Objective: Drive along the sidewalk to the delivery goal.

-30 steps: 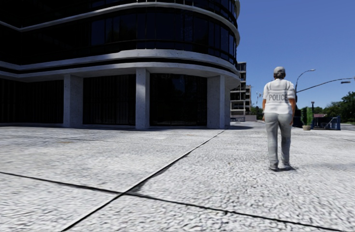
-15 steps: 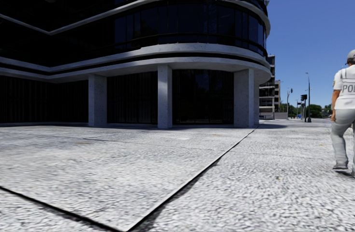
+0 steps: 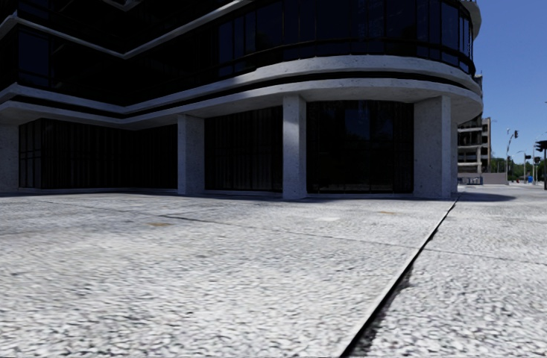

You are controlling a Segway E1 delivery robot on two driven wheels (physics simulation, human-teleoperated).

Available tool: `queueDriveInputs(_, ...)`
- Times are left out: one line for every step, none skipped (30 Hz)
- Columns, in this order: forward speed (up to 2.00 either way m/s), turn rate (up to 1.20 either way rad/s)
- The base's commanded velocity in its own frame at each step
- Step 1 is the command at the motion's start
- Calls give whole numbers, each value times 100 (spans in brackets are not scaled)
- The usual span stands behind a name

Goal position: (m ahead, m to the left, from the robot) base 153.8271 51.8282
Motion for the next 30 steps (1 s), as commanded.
queueDriveInputs(150, 40)
queueDriveInputs(150, 40)
queueDriveInputs(150, 40)
queueDriveInputs(150, 40)
queueDriveInputs(150, 40)
queueDriveInputs(150, 40)
queueDriveInputs(150, 40)
queueDriveInputs(150, 40)
queueDriveInputs(150, 40)
queueDriveInputs(150, 40)
queueDriveInputs(150, 40)
queueDriveInputs(150, 40)
queueDriveInputs(150, 40)
queueDriveInputs(150, 40)
queueDriveInputs(150, 40)
queueDriveInputs(150, 40)
queueDriveInputs(150, 40)
queueDriveInputs(150, 40)
queueDriveInputs(150, 40)
queueDriveInputs(150, 40)
queueDriveInputs(150, 40)
queueDriveInputs(150, 40)
queueDriveInputs(150, 40)
queueDriveInputs(150, 40)
queueDriveInputs(150, 40)
queueDriveInputs(150, 40)
queueDriveInputs(150, 40)
queueDriveInputs(150, 40)
queueDriveInputs(150, 40)
queueDriveInputs(150, 40)
